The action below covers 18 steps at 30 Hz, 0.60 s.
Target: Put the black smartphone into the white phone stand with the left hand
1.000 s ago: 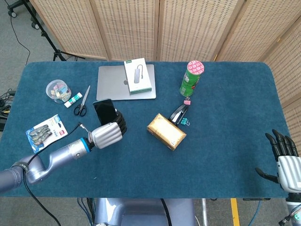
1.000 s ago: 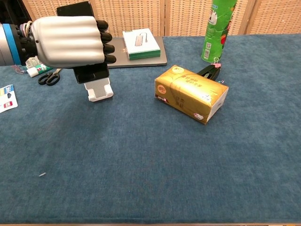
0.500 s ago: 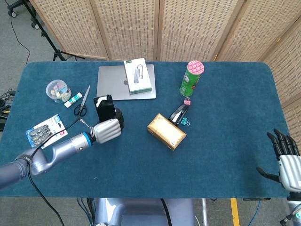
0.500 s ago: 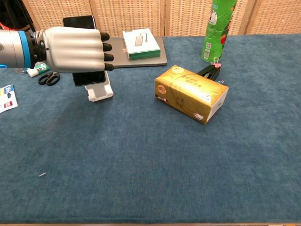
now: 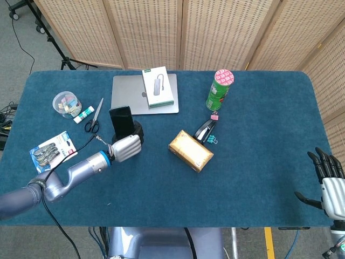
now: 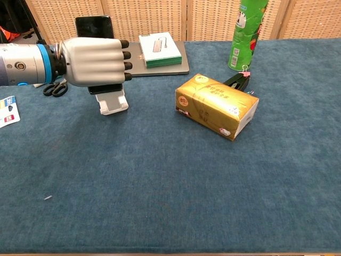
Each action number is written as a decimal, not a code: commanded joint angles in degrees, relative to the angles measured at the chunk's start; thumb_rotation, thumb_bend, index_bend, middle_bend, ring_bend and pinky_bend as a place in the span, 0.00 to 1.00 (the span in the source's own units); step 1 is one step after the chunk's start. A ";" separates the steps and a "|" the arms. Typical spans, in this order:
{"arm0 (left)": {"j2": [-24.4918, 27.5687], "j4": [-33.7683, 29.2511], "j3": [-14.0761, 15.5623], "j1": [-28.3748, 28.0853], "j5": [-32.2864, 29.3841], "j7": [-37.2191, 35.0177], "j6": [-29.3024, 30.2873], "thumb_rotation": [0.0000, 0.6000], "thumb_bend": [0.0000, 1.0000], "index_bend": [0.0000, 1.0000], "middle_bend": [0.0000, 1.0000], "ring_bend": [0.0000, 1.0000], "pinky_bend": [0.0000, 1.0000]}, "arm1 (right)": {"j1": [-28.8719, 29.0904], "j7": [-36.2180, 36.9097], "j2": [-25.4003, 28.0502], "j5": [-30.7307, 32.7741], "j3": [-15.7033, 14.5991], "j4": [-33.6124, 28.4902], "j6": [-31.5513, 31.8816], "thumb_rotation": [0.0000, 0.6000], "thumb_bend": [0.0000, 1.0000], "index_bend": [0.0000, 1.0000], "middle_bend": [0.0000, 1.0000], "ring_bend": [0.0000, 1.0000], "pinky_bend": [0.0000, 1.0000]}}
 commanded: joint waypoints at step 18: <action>-7.78 -0.68 -3.88 2.28 -14.35 22.45 -0.34 1.00 0.00 0.60 0.43 0.37 0.35 | -0.29 2.56 1.14 -0.08 0.05 -0.20 0.25 1.00 0.00 0.00 0.00 0.00 0.00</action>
